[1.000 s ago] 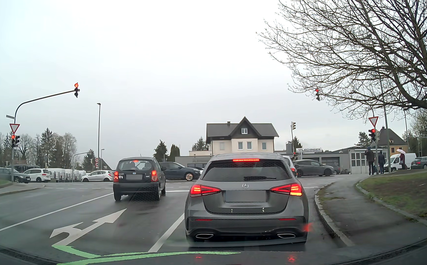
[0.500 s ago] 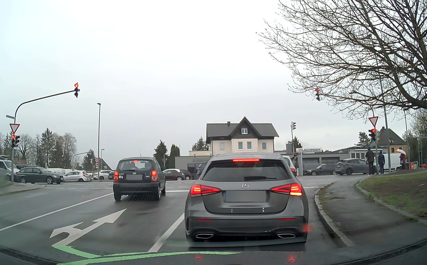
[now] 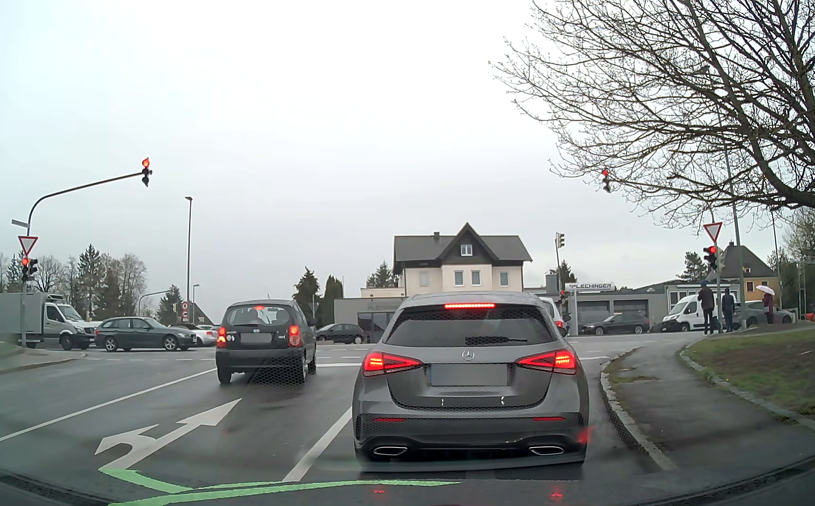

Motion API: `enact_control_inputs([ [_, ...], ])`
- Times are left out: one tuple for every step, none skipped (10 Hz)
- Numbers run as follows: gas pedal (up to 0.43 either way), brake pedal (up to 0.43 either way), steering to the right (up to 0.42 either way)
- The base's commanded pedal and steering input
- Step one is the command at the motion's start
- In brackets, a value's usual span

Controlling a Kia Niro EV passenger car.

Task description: Follow the waypoints while adhering to traffic rules and regulations

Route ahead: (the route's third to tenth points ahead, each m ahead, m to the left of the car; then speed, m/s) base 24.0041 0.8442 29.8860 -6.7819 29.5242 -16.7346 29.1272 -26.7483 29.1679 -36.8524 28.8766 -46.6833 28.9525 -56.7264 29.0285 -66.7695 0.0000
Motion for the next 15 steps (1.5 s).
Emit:
enact_control_inputs([
  [0.0,0.445,0.161],
  [0.0,0.445,0.161],
  [0.0,0.445,0.161],
  [0.0,0.451,0.16],
  [0.0,0.445,0.16],
  [0.0,0.451,0.16],
  [0.0,0.451,0.161],
  [0.0,0.445,0.16],
  [0.0,0.451,0.16],
  [0.0,0.445,0.16],
  [0.0,0.451,0.16],
  [0.0,0.445,0.161],
  [0.0,0.445,0.161],
  [0.0,0.451,0.16],
  [0.0,0.451,0.161],
])
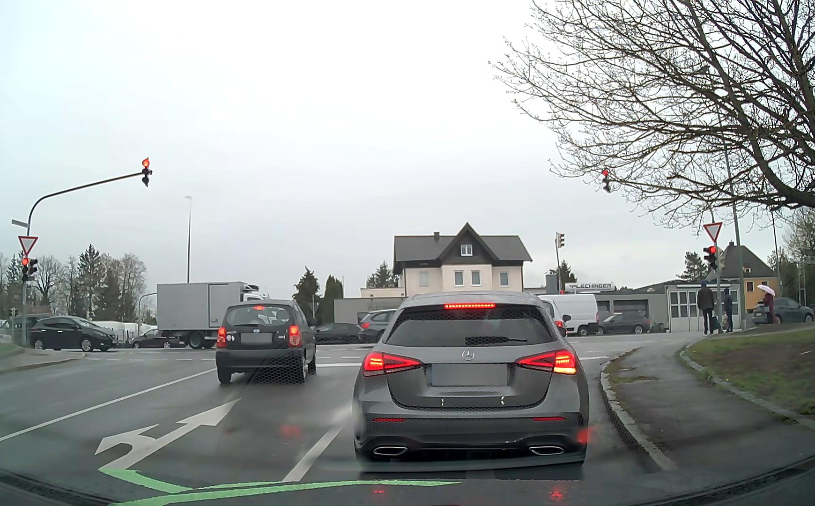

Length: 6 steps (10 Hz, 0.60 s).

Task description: Follow the waypoints while adhering to traffic rules and regulations

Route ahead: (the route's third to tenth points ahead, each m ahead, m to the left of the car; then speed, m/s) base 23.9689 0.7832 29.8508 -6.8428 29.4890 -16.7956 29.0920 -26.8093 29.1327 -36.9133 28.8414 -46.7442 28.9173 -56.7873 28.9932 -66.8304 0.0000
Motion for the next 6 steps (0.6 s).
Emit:
enact_control_inputs([
  [0.0,0.445,0.161],
  [0.0,0.451,0.16],
  [0.0,0.451,0.161],
  [0.0,0.445,0.16],
  [0.0,0.451,0.16],
  [0.0,0.451,0.16],
])
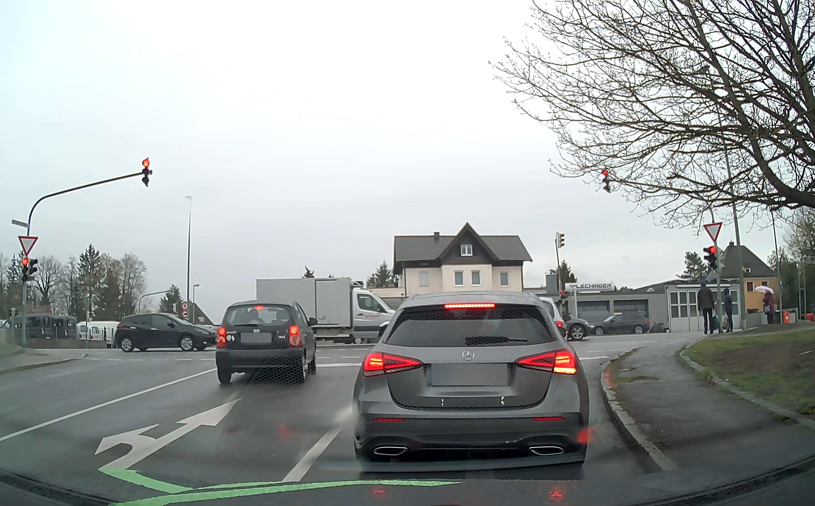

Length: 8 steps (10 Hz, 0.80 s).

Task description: Follow the waypoints while adhering to traffic rules and regulations

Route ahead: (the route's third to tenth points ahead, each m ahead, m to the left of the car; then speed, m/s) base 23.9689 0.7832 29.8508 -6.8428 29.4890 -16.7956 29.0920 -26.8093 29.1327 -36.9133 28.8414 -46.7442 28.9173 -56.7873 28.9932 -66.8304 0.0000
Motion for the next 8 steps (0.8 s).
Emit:
enact_control_inputs([
  [0.0,0.445,0.161],
  [0.0,0.445,0.161],
  [0.0,0.451,0.161],
  [0.0,0.451,0.161],
  [0.0,0.445,0.16],
  [0.0,0.445,0.16],
  [0.0,0.451,0.16],
  [0.0,0.451,0.161],
])
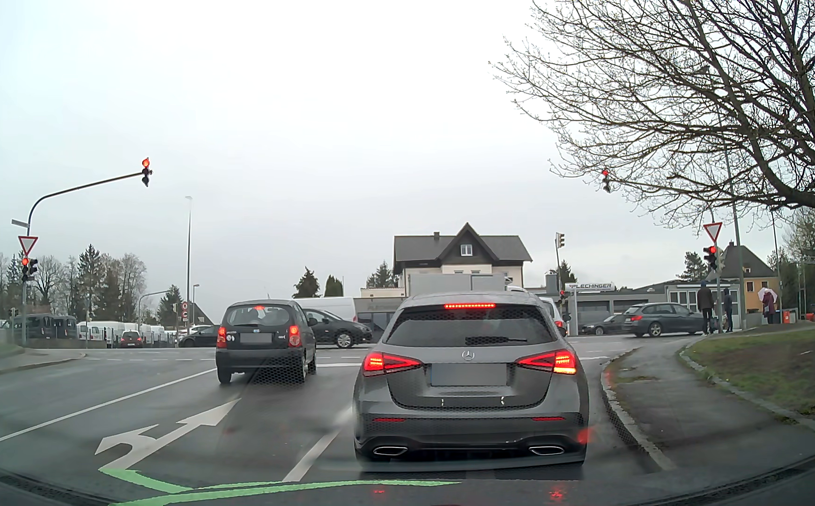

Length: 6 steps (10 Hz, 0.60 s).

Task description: Follow the waypoints while adhering to traffic rules and regulations

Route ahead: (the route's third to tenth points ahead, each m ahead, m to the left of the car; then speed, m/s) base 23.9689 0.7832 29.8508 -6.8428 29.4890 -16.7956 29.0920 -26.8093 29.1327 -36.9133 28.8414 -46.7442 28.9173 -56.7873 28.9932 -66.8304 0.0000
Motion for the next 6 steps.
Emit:
enact_control_inputs([
  [0.0,0.451,0.161],
  [0.0,0.445,0.161],
  [0.0,0.445,0.16],
  [0.0,0.451,0.16],
  [0.0,0.451,0.16],
  [0.0,0.451,0.16],
])
